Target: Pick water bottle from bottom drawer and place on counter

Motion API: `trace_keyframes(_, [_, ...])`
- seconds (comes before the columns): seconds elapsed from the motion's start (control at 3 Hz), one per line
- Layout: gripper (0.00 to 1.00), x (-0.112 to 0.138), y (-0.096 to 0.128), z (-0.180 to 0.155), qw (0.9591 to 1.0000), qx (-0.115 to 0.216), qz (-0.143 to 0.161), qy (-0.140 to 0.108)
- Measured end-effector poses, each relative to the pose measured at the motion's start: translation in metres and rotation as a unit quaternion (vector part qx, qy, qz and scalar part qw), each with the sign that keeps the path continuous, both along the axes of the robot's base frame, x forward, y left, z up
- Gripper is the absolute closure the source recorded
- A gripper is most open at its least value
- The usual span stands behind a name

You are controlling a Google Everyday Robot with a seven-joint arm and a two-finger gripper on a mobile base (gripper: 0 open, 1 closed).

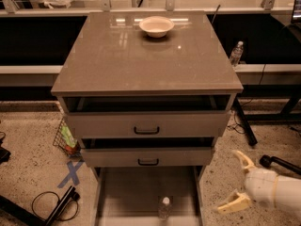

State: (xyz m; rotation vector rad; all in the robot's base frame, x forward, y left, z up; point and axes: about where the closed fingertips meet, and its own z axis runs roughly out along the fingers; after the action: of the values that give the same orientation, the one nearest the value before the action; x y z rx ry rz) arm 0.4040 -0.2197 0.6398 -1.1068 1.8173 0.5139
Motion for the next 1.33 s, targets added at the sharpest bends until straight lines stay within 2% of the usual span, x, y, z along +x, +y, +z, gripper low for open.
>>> trace_keyframes(0.33, [0.0,0.007,0.016,-0.062,0.9994,0.027,0.02,0.003])
trace_keyframes(0.67, [0.0,0.007,0.03,-0.111,0.9983,0.043,0.039,0.003])
trace_keyframes(1.0, [0.0,0.001,0.04,-0.146,0.9965,0.046,0.064,0.026])
trace_keyframes(1.33, [0.0,0.001,0.043,-0.151,0.9962,0.047,0.068,0.03])
